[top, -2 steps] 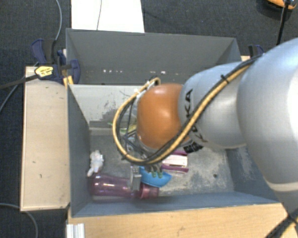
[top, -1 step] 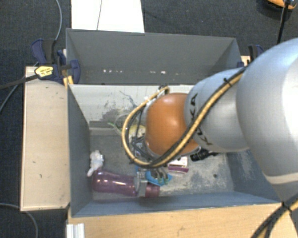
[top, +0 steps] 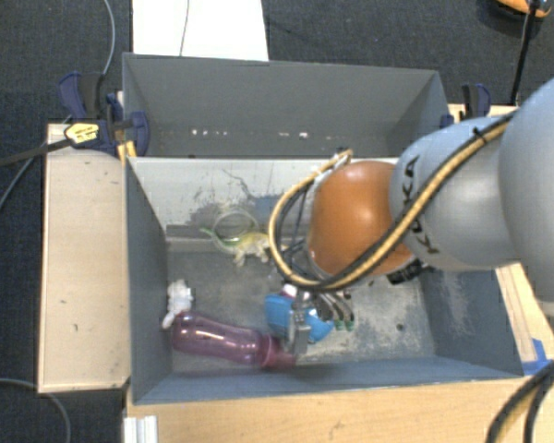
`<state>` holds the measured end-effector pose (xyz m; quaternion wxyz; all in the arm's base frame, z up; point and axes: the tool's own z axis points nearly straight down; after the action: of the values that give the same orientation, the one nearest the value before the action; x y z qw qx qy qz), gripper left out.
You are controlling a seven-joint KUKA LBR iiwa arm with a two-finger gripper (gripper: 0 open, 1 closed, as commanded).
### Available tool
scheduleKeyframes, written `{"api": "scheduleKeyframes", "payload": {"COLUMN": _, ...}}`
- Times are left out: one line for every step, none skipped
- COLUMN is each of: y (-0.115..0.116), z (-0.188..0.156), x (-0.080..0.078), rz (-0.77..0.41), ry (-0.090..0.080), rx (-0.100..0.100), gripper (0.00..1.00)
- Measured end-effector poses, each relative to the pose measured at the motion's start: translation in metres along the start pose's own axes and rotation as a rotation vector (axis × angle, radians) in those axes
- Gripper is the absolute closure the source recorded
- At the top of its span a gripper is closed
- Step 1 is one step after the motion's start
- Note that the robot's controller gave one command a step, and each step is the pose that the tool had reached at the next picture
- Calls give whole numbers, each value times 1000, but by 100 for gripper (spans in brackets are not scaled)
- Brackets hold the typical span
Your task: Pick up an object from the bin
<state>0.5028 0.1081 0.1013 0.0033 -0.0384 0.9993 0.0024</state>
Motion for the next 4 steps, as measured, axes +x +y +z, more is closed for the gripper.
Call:
{"api": "scheduleKeyframes", "payload": {"y": -10, "z": 21, "x": 3, "rz": 257, "ry": 3, "rx": -5, "gripper": 100}}
{"api": "scheduleKeyframes", "payload": {"y": -11, "z": 21, "x": 3, "rz": 259, "ry": 2, "rx": -5, "gripper": 100}}
{"api": "scheduleKeyframes", "payload": {"y": -17, "z": -23, "x": 13, "rz": 256, "ry": 8, "rx": -3, "gripper": 100}}
{"api": "scheduleKeyframes", "payload": {"y": -16, "z": -92, "x": 21, "rz": 268, "ry": 6, "rx": -4, "gripper": 100}}
